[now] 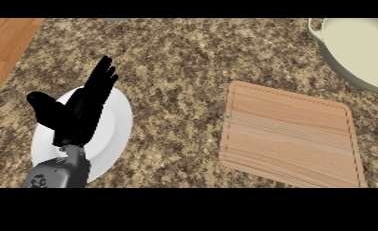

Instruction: Pick the cupcake from the cutting board and place it in the pot

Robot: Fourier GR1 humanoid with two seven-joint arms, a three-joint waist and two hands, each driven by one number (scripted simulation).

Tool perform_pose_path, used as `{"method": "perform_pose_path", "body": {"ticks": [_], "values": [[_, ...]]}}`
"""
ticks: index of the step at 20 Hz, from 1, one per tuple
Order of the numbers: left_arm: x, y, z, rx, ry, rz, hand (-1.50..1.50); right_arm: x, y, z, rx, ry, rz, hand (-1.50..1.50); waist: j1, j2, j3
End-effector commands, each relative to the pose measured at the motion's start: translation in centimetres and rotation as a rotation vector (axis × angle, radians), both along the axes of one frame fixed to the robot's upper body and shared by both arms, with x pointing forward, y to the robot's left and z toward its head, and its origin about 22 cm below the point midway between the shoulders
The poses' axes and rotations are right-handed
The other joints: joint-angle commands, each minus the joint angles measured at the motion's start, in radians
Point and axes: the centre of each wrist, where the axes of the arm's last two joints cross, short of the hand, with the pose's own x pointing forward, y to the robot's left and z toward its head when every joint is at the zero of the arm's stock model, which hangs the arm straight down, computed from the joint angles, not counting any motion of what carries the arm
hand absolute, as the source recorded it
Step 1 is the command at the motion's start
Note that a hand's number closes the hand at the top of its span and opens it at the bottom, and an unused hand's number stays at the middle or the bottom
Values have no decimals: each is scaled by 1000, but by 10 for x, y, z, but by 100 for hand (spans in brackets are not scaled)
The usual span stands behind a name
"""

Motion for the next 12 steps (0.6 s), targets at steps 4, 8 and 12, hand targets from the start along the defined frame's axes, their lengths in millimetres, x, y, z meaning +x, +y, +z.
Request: {"method": "perform_pose_path", "body": {"ticks": [4, 8, 12], "values": [[0, 0, -6, -10, -14, -13, 0, -2, -8, -18, 181, -211, -24, -150, 6, 5, 1], [8, 5, 6, 7, -4, 9, 0, -10, -17, -7, 96, -453, -76, -150, -10, -1, 2], [2, 4, 0, 2, 3, 24, 0, -22, -35, 9, 38, -594, -158, -150, -18, -7, 0]]}}
